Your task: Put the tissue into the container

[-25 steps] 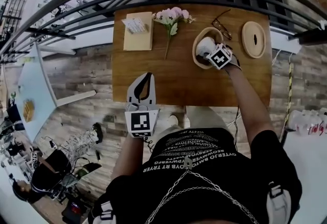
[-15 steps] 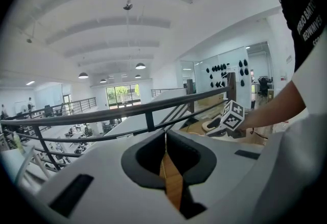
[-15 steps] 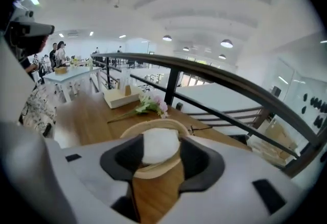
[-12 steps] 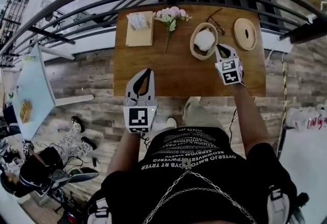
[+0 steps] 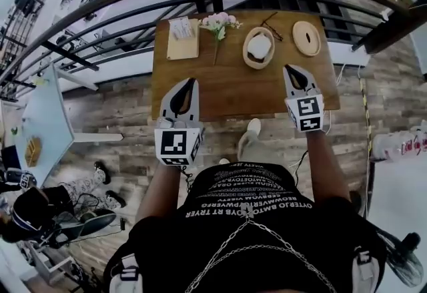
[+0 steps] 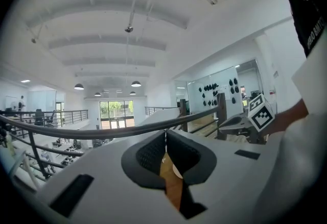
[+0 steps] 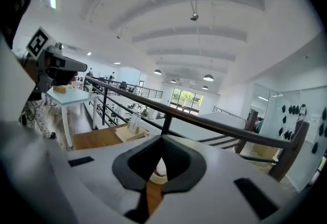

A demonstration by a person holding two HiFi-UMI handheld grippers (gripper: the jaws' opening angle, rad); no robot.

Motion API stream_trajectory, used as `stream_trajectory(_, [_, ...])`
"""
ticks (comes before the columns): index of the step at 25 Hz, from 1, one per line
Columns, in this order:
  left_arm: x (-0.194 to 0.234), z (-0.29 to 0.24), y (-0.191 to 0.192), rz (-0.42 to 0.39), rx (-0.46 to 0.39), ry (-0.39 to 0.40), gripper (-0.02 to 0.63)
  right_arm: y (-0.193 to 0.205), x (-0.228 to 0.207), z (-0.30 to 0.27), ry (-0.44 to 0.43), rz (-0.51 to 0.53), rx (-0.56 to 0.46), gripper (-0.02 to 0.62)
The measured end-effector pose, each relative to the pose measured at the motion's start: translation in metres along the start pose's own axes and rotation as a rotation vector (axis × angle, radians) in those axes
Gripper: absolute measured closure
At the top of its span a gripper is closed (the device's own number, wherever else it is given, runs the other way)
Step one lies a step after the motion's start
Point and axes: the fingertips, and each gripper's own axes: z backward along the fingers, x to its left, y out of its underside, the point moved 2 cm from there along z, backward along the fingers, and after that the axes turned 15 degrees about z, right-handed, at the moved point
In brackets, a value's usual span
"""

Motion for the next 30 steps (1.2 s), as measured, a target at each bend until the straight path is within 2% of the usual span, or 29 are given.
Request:
stream_trajectory(8, [-0.002,0.072,-0.010,0.005,-0.028,0.016,0.572,-0.053,0.012,0.107,0.105,-0.098,-0.104,0.581])
stream_trajectory(14, [0.002,0.097,0.000,0.008,-0.010,0.027,0.572,-0.057,0.029,0.138,0.142,-0.108,-0.086,0.581])
stream_trajectory(22, [-0.019,0.074,0.009,0.000,0.014,0.096,0.574,-0.051,0.023,0.149,0.177,-0.102,-0.047,0.581])
stream_trajectory(30, [-0.038,0.016,0.022,-0.011,0.043,0.131,0.572,-0.023,-0.002,0.119,0.155,-0.106,-0.016,0.581])
